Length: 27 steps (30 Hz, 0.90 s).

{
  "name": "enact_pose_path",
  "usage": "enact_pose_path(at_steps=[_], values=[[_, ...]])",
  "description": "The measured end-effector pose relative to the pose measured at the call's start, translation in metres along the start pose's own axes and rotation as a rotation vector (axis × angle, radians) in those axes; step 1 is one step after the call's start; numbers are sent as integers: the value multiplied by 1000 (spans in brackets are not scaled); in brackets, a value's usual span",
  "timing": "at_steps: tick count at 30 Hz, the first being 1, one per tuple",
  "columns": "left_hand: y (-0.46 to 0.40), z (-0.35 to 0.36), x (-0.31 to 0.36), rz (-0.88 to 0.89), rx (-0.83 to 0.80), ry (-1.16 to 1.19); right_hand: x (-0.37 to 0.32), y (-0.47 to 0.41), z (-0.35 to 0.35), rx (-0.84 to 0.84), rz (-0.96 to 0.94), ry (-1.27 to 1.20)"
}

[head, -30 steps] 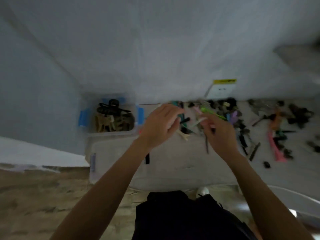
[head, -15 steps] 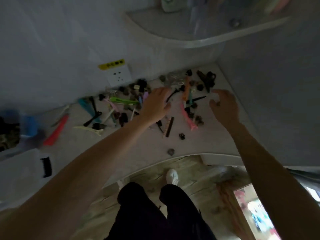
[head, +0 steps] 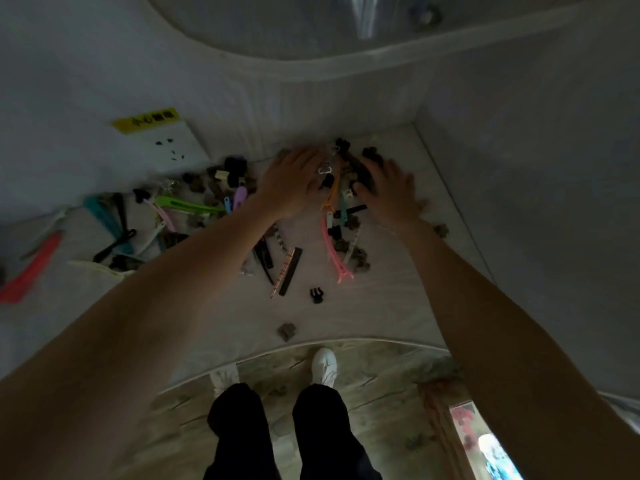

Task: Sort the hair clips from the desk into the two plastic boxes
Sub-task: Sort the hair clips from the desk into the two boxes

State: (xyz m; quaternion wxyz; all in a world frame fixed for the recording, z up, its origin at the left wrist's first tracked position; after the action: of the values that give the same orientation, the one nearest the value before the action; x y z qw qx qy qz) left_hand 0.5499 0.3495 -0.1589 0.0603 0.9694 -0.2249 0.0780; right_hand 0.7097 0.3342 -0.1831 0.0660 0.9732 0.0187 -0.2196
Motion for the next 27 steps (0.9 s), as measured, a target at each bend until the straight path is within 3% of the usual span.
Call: enact_pose_path(at_steps=[9, 18, 20, 23, 27], values=[[69, -28, -48, -104, 94, -59, -88, 35, 30, -18, -221, -99], [73, -24, -72, -330, -6, 198, -111, 37, 13, 37, -175, -144], [81, -29, -74, -331, 57, 266, -112, 40, 12, 58, -143, -140], [100, -50, -72, -215, 242, 190, -114, 46, -1, 183, -95, -113], [135, -87, -77, -39, 541, 0, -147, 60, -18, 315, -233, -114]])
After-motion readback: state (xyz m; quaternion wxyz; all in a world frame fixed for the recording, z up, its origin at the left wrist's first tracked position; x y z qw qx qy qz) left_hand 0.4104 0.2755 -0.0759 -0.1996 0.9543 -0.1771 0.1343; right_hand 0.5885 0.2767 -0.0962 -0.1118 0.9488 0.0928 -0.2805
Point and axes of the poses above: each hand's wrist, its own y-axis away from the middle knuckle, its own z-axis out of the palm, x = y × z, the point moved 9 cm from there along -y, towards the middle knuckle
